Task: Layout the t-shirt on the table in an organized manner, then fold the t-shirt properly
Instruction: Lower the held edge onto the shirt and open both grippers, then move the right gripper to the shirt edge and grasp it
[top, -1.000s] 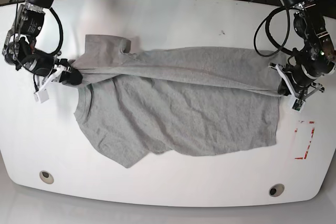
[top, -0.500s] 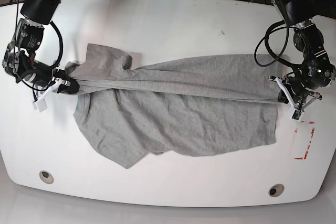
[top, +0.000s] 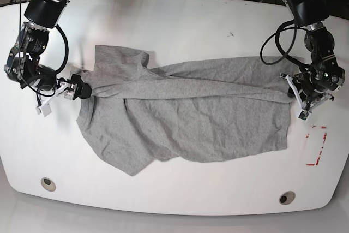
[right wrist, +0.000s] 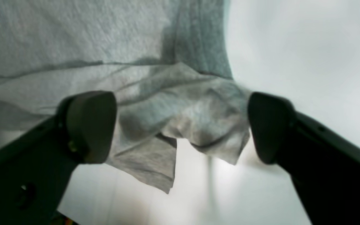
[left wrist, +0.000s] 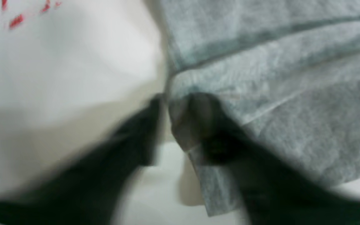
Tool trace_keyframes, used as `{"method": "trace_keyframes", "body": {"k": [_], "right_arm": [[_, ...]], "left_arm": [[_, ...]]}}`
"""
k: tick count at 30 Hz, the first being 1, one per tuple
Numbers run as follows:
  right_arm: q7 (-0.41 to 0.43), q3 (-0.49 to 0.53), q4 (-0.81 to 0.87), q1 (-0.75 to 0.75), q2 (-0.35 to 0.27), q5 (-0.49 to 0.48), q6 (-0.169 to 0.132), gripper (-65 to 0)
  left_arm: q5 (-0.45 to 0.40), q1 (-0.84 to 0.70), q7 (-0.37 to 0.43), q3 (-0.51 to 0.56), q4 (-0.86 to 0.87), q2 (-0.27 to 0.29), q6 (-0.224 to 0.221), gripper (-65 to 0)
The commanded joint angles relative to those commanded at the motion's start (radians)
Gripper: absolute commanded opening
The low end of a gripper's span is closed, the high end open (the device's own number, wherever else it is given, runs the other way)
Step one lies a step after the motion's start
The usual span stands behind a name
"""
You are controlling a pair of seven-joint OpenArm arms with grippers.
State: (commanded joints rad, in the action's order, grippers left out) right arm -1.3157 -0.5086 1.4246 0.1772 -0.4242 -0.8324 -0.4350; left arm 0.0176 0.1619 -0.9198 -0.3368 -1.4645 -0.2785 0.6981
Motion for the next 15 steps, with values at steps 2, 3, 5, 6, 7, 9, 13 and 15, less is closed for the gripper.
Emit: {"method": "trace_keyframes", "body": {"k": [2,3,5,6,7,9,13,15], "right_arm": [[-0.006,-0.003,0.043,-0.025,0.000,0.000,0.000,0.0],[-0.011,-0.005,0.063,-0.034,-0.002,0.000,0.000,0.0],[-0.018,-0.008,0.123,-0.051,-0.002,-0.002,0.000,0.0],[-0.018,-0.009,0.153,-0.061,0.000,-0.002,0.000,0.0],[-0.018,-0.009,0.173,-0.077,0.000,-0.002,-0.002,0.0],[-0.018,-0.009,0.239,-0.129,0.003,-0.011,-0.002,0.0],[-0.018,-0.038,0.304,-0.206,0.009,-0.061,-0.002,0.0],[-0.018,-0.060,0.316,-0.252,0.035,-0.101,-0.002,0.0]], "left_arm": [[-0.014,0.000,0.000,0.000,-0.002,-0.003,0.000,-16.2],[-0.017,0.000,0.000,0.000,-0.002,-0.003,0.000,-12.8],[-0.026,0.003,0.000,0.000,-0.002,-0.005,0.000,-4.0],[-0.032,0.005,0.000,0.000,-0.003,-0.005,0.000,0.0],[-0.037,0.006,0.002,0.000,-0.005,-0.005,0.000,0.0],[-0.049,0.005,0.003,0.000,-0.043,-0.005,0.000,0.0],[-0.057,0.002,0.003,0.000,-0.112,-0.005,0.000,0.0],[-0.057,0.000,0.003,0.000,-0.158,-0.005,0.000,0.0]]}}
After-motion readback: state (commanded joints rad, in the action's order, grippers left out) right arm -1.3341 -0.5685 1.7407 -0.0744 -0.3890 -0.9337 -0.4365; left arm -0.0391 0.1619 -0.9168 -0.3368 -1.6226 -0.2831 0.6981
